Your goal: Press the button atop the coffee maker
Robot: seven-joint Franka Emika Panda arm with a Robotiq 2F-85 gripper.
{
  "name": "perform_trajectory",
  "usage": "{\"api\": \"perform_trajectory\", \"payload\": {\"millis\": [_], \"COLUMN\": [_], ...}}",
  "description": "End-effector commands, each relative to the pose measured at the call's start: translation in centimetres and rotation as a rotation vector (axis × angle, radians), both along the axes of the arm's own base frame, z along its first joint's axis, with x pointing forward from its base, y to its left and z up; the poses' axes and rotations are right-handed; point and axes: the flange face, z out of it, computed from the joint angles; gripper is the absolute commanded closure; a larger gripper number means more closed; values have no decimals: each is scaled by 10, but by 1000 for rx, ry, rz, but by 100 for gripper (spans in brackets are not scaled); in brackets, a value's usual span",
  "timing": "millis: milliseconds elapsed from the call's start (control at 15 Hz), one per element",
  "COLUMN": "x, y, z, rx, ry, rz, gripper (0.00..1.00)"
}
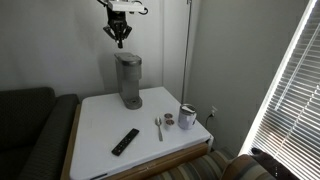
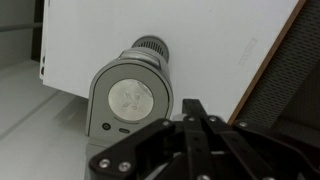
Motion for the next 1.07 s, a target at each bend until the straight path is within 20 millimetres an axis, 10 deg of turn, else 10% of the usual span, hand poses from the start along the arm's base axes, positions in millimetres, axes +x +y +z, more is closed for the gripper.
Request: {"api": "perform_trajectory", "payload": {"millis": [0,1000], "x": [3,0], "y": [-3,23], "z": [2,-22], "rx": [-23,0], "ry": [-26,7], "rz": [28,48], "gripper": [100,100]}}
